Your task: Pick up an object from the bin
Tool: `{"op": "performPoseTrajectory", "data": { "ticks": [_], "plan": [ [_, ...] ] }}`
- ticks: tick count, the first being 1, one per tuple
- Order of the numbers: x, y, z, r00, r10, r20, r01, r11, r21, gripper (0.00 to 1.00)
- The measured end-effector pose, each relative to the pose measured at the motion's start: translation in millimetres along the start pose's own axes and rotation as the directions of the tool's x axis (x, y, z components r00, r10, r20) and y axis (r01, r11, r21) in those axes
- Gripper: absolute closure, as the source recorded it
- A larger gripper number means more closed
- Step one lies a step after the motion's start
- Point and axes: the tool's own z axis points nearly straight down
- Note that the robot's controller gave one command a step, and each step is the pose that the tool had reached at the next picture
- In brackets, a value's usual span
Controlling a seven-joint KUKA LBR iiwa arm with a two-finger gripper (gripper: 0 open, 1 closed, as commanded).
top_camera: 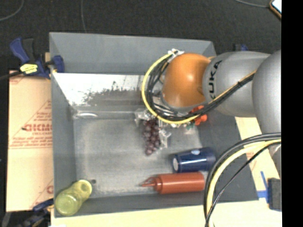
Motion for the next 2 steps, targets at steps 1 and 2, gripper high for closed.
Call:
{"op": "performPoseTrajectory", "data": {
  "ticks": [1,2],
  "plan": [
    [6.0,-1,-2,0.999,-0.032,-0.005,0.032,0.999,-0.002,0.0],
    [2.0,-12,-18,0.996,-0.094,-0.005,0.094,0.996,-0.003,0.0]
  ]
}}
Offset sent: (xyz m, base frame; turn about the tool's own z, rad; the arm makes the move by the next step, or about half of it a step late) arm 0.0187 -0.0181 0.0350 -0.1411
